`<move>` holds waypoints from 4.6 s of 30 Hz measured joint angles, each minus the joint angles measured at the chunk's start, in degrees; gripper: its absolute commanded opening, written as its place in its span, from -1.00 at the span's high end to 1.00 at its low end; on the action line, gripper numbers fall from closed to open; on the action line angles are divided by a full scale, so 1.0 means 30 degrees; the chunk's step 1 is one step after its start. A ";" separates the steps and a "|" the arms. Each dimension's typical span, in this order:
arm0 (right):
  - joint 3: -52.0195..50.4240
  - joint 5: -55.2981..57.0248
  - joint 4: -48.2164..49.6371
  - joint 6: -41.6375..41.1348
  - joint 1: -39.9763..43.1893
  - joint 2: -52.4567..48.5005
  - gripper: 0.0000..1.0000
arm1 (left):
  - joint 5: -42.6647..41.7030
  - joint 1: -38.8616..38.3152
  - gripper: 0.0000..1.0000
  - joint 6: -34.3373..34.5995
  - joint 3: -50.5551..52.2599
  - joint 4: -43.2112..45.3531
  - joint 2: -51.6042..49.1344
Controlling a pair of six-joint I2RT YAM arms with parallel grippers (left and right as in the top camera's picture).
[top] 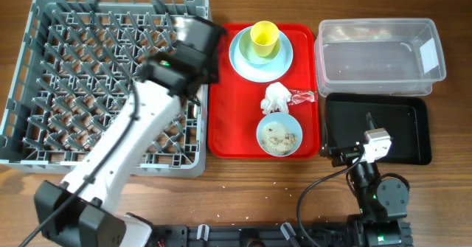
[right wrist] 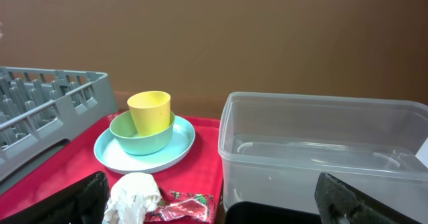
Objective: Sort waste into correct bins and load items into the dishwasher rack
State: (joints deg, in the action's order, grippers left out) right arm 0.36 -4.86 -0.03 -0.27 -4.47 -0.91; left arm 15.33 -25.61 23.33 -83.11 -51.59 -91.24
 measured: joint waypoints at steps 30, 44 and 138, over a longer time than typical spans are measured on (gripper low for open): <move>0.0000 0.0000 0.0000 0.0000 0.0000 0.0000 -1.00 | -0.2543 0.2528 -0.06 -0.1982 0.2142 0.0342 -0.0903; 0.0000 0.0000 0.0000 0.0000 0.0000 0.0000 -1.00 | -0.2586 0.9347 -1.00 0.1632 0.1056 -0.4466 1.1723; 2.0917 0.1982 -0.9872 -0.6608 -0.7278 -3.2173 0.10 | -0.2594 0.9347 -1.00 0.1632 0.1056 -0.4524 1.1752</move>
State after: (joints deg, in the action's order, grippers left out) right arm 63.11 1.08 -29.65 -20.10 -26.30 -97.43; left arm 7.55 2.44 28.23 -79.94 -65.17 -55.99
